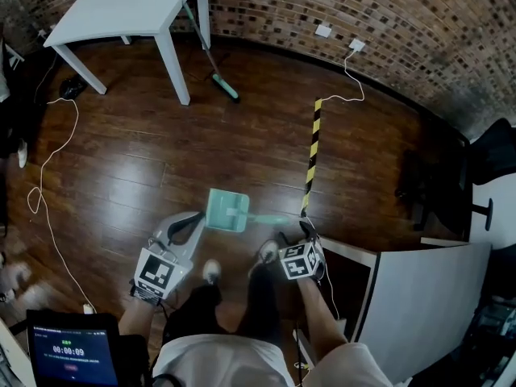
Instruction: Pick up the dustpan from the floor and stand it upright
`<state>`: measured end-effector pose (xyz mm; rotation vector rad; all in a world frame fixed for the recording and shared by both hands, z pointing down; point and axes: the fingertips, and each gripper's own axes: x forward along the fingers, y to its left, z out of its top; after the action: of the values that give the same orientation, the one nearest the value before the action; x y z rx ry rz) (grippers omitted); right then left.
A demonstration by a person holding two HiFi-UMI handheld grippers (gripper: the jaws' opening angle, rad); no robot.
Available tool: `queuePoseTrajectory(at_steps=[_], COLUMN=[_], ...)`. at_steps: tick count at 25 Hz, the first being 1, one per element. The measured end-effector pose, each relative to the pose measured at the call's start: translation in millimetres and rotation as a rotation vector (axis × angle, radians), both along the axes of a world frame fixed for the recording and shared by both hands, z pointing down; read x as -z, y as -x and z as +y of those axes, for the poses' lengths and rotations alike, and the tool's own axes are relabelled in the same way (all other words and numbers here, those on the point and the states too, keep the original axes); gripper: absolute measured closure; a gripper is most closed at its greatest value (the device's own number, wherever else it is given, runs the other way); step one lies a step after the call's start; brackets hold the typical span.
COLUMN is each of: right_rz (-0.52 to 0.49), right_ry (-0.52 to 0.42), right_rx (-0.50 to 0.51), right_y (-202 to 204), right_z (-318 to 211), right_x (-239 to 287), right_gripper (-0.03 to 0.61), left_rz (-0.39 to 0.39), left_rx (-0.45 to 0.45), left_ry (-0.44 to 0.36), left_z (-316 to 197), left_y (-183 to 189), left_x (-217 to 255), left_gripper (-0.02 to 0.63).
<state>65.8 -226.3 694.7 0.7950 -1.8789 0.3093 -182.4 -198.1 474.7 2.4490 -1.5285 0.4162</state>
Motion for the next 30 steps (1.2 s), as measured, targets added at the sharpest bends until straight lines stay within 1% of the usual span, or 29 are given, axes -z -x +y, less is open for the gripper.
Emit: queuePoseTrajectory(at_steps=[4, 6, 8, 9, 11, 12, 13, 15, 18, 21, 22, 24, 26, 28, 30], right_rz=[-0.046, -0.125, -0.234, -0.285, -0.383, -0.424, -0.456, -0.507, -0.583, -0.653, -0.68, -0.74, -0.788, -0.81, -0.874], right_ry=[-0.034, -0.089, -0.186, -0.24, -0.36, -0.424, -0.482, -0.559, -0.636, -0.71, -0.724, -0.736, -0.751, -0.757, -0.735], right_rx=[-0.031, -0.067, -0.1, -0.111, -0.125, -0.126, -0.121, -0.108, -0.089, -0.04, -0.029, -0.007, 0.006, 0.002, -0.005], right_y=[15, 21, 26, 28, 31, 33, 35, 39, 44, 48, 48, 48, 47, 45, 40], right_z=[3, 2, -1, -2, 0, 3, 6, 15, 33, 57, 64, 77, 88, 97, 103], right_x=[36, 72, 119, 143, 194, 222, 249, 297, 355, 396, 408, 434, 456, 467, 472], right_gripper=[0.289, 0.321, 0.342, 0.368, 0.447, 0.522, 0.565, 0.565, 0.565, 0.566, 0.566, 0.566, 0.566, 0.566, 0.566], left_rz=[0.019, 0.042, 0.042, 0.042, 0.06, 0.072, 0.082, 0.1, 0.112, 0.14, 0.145, 0.159, 0.175, 0.19, 0.198], left_rx=[0.066, 0.099, 0.115, 0.121, 0.128, 0.128, 0.126, 0.126, 0.115, 0.014, -0.018, -0.046, -0.045, -0.028, -0.008], left_ry=[-0.038, -0.042, -0.065, -0.083, -0.116, -0.13, -0.142, -0.167, -0.225, -0.314, -0.336, -0.362, -0.373, -0.377, -0.378], left_z=[9, 14, 21, 25, 32, 35, 37, 44, 62, 84, 90, 98, 105, 114, 120], left_y=[27, 36, 42, 46, 51, 52, 53, 53, 48, 32, 26, 18, 14, 8, -1], left_x=[26, 40, 49, 53, 67, 76, 86, 109, 143, 172, 181, 197, 209, 216, 220], left_gripper=[0.614, 0.614, 0.614, 0.614, 0.614, 0.614, 0.614, 0.614, 0.614, 0.614, 0.614, 0.614, 0.614, 0.614, 0.614])
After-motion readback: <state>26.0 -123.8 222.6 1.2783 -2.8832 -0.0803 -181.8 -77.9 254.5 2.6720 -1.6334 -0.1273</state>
